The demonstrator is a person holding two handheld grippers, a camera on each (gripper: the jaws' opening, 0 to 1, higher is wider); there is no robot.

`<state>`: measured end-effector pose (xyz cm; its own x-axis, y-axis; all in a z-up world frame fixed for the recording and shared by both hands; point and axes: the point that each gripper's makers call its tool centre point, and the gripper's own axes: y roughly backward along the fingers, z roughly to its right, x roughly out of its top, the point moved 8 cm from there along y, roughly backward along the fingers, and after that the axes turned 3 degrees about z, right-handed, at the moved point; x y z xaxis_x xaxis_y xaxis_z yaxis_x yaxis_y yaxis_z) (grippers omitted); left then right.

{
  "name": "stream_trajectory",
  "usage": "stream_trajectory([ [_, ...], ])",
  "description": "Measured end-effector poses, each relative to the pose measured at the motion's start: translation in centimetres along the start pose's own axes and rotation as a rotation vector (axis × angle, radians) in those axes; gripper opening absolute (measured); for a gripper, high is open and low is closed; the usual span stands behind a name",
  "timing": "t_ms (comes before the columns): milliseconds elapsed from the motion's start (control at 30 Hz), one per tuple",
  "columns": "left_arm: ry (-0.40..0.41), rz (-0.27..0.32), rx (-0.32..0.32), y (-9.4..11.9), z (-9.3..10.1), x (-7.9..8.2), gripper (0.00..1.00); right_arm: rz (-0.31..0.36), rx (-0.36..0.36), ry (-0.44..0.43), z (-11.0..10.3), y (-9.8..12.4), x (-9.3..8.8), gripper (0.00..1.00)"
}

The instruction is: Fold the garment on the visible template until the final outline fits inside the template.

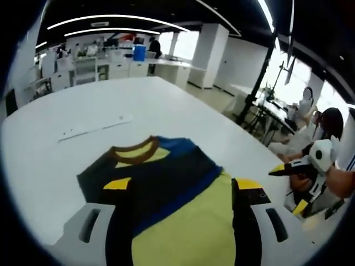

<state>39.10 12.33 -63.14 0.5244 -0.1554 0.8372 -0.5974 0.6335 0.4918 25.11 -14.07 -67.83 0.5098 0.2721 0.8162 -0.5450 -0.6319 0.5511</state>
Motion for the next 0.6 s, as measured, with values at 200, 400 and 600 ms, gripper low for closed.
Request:
stream_trajectory([
  [200, 0.010, 0.011, 0.004, 1.4, 0.1, -0.8, 0.68, -0.001, 0.001, 0.002, -0.2, -0.1, 0.1, 0.85],
  [400, -0.012, 0.021, 0.030, 2.7, -0.3, -1.2, 0.68, 0.001, 0.001, 0.005, -0.5, -0.1, 0.2, 0.85],
  [600, 0.000, 0.034, 0.043, 4.2, -0.4, -2.0, 0.68, 0.001, -0.002, 0.004, -0.6, 0.0, 0.1, 0.85],
])
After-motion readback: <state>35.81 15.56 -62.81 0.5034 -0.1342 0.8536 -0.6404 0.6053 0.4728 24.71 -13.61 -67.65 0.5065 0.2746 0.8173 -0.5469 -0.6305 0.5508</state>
